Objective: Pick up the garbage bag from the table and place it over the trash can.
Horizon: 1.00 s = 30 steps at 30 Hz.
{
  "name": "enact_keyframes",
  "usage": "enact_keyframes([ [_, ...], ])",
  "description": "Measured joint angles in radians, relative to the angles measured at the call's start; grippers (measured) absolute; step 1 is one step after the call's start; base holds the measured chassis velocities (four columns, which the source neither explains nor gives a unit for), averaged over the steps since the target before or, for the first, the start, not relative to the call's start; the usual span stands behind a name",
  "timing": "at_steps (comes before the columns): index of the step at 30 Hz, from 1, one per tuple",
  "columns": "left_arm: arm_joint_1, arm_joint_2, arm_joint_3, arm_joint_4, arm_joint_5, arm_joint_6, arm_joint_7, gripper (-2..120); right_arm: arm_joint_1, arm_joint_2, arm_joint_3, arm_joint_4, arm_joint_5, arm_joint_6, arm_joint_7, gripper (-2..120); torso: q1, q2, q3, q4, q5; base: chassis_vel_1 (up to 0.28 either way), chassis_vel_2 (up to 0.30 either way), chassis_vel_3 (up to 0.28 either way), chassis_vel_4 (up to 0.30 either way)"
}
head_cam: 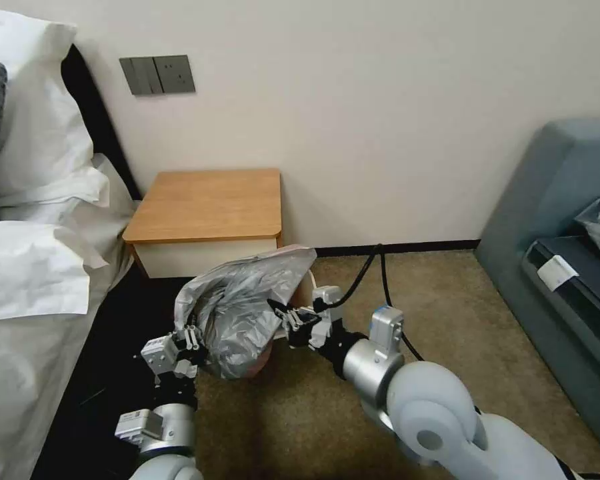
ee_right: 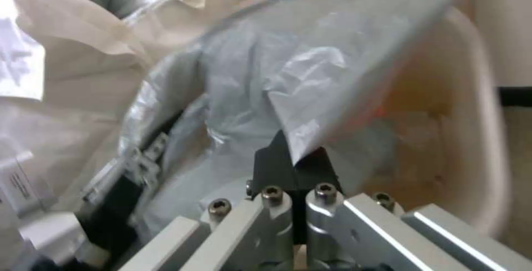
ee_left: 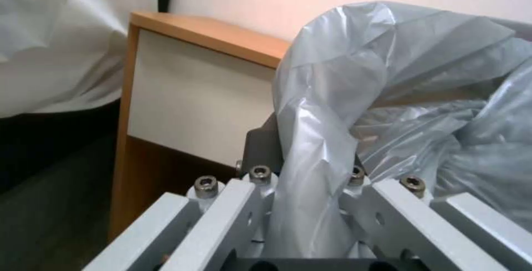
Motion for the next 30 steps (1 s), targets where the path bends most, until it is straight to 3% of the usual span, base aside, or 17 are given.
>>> enact_keyframes([
  [30,-0.038,0.021,-0.015,-0.045,-0.149,0.050,-0.028,7,-0.241,-0.061,0.232,0.057,-0.123,0.010,-0.096,0,0.000,0.000,0.000,0.0000,-0.0001,0.000,0.000,0.000,0.000],
])
